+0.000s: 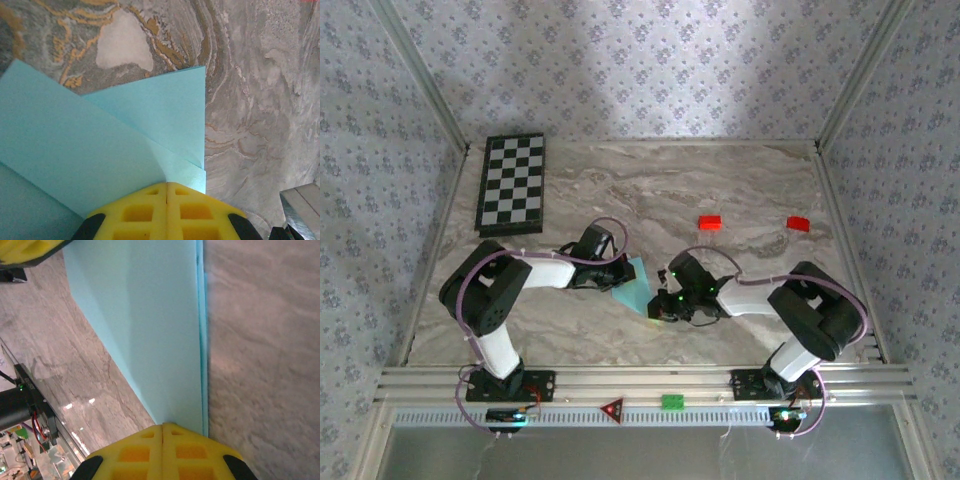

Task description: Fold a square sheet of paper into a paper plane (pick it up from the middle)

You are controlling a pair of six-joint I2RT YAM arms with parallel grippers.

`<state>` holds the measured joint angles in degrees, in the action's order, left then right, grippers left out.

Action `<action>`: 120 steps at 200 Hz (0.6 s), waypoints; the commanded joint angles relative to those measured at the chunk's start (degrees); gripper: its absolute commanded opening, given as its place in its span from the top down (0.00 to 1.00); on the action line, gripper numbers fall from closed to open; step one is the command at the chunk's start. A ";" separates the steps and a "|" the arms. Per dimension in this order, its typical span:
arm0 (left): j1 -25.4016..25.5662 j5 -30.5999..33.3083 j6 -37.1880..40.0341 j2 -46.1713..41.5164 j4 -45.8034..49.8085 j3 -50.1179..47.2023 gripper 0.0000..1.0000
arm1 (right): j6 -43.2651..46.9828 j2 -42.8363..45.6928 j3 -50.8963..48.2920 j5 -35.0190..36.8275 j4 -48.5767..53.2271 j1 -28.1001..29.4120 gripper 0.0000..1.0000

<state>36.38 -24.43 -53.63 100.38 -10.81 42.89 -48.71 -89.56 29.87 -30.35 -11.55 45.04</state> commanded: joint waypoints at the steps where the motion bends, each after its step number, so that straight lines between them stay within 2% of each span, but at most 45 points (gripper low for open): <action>1: -0.40 4.56 0.36 3.42 5.80 -2.60 1.00 | -1.55 1.85 -4.72 -0.88 3.82 0.40 0.98; 39: -0.43 4.33 0.28 3.33 5.54 -2.50 1.00 | -0.42 7.09 -5.54 -0.97 8.16 0.30 0.98; 68: -0.41 4.05 0.19 3.03 5.47 -2.31 1.00 | 0.33 10.98 -1.88 0.48 10.63 -1.27 0.99; 120: -0.43 4.13 -0.07 2.63 5.16 -2.52 1.00 | 2.03 -0.71 9.47 -1.49 9.68 -3.92 1.00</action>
<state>36.38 -24.67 -53.63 100.47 -11.33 42.78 -47.55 -85.47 35.53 -31.14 -2.35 41.32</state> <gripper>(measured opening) 0.053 0.063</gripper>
